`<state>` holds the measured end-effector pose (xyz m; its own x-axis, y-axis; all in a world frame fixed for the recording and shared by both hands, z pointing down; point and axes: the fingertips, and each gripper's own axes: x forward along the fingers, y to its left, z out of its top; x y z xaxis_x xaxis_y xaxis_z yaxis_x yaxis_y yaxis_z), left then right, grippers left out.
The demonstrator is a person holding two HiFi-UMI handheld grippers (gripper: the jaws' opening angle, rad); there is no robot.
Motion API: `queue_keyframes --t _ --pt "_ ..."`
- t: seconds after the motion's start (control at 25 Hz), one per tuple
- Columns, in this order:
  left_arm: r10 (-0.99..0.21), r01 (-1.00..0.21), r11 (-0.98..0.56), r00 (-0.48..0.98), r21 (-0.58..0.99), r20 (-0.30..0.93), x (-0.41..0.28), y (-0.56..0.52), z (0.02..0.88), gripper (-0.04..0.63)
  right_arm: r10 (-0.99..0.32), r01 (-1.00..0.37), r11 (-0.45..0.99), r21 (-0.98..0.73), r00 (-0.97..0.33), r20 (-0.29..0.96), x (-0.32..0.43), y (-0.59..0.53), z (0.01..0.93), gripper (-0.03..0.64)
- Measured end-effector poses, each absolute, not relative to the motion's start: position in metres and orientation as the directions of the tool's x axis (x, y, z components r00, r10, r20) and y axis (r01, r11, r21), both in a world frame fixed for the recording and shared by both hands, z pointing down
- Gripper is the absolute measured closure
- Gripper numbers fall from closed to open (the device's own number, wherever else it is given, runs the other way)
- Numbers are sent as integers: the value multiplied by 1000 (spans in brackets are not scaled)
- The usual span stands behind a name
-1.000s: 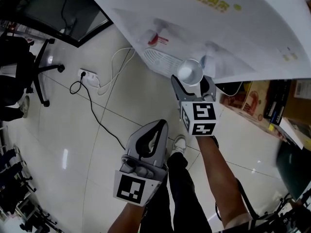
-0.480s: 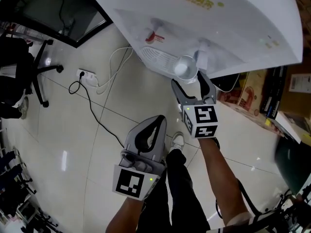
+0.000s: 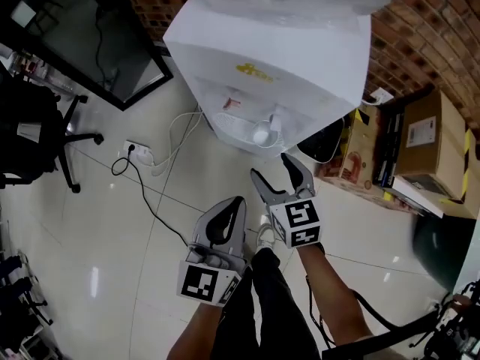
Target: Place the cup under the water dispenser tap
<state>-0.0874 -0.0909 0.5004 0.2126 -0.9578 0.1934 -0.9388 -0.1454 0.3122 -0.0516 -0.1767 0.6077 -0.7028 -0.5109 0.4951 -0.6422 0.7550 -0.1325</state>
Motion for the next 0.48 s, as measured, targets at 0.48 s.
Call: queue_keyframes --t 0.48 --pt "-936 -922 -274 321 272 144 -84 -40 396 603 -552 -651 736 -185 -735 393 -21 -125 459 496"
